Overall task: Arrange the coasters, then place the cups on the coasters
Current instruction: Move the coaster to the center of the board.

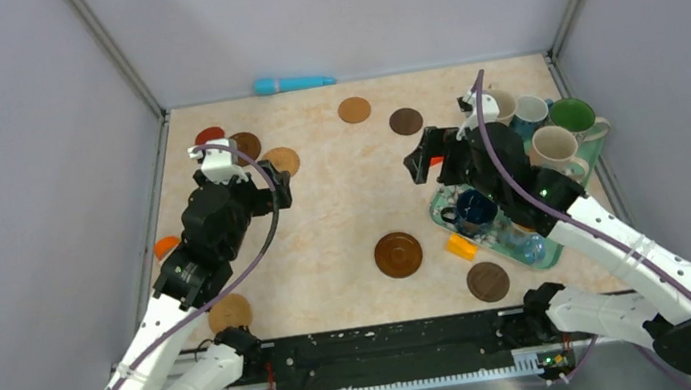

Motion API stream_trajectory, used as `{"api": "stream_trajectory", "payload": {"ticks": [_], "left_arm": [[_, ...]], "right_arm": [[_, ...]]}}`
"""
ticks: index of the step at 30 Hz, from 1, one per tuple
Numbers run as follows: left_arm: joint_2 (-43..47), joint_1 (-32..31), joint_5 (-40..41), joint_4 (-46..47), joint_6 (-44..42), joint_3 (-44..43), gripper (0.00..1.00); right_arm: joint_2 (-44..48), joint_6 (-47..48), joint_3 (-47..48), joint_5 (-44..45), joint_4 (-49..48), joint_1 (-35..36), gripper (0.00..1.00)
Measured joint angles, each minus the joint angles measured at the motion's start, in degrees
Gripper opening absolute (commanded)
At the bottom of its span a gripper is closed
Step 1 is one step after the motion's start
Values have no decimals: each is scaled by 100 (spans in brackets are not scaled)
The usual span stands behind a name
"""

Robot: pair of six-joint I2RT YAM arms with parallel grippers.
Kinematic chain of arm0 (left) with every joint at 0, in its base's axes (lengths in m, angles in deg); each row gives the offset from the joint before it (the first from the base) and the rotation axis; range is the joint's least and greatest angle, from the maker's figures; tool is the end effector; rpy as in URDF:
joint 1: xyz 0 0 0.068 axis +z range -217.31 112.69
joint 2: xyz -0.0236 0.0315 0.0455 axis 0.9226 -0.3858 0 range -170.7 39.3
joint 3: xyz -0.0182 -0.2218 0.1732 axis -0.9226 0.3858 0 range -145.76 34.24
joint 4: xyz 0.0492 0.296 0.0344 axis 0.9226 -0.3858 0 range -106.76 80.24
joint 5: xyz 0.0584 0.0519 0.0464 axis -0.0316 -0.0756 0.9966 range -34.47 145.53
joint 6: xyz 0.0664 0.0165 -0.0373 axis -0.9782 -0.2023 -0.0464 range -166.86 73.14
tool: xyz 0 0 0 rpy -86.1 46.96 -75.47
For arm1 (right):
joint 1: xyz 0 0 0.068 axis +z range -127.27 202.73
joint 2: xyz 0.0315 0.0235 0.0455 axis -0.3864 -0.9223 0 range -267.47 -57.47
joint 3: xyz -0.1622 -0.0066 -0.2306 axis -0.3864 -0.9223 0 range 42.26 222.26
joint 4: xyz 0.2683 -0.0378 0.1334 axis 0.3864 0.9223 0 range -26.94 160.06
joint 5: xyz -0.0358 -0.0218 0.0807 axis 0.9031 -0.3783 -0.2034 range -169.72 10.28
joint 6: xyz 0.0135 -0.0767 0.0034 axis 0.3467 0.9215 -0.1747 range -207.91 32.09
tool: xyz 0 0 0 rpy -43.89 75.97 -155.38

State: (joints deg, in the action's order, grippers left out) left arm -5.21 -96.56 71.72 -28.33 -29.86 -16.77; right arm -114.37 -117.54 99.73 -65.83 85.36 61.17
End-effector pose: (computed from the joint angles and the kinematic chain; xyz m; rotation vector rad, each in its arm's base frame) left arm 0.2176 -0.1005 0.3686 -0.0133 1.7849 -0.3314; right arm 0.2345 0.1657 0.3541 0.0111 1.9787 0.5491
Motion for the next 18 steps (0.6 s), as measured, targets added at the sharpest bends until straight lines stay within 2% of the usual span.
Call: {"api": "stream_trajectory", "payload": {"ticks": [15, 18], "left_arm": [[-260, 0, 129, -22, -2, 0, 98], [-424, 0, 306, -133, 0, -28, 94]], "right_arm": [[365, 57, -361, -4, -402, 0, 99], [450, 127, -538, -101, -518, 0, 97]]}}
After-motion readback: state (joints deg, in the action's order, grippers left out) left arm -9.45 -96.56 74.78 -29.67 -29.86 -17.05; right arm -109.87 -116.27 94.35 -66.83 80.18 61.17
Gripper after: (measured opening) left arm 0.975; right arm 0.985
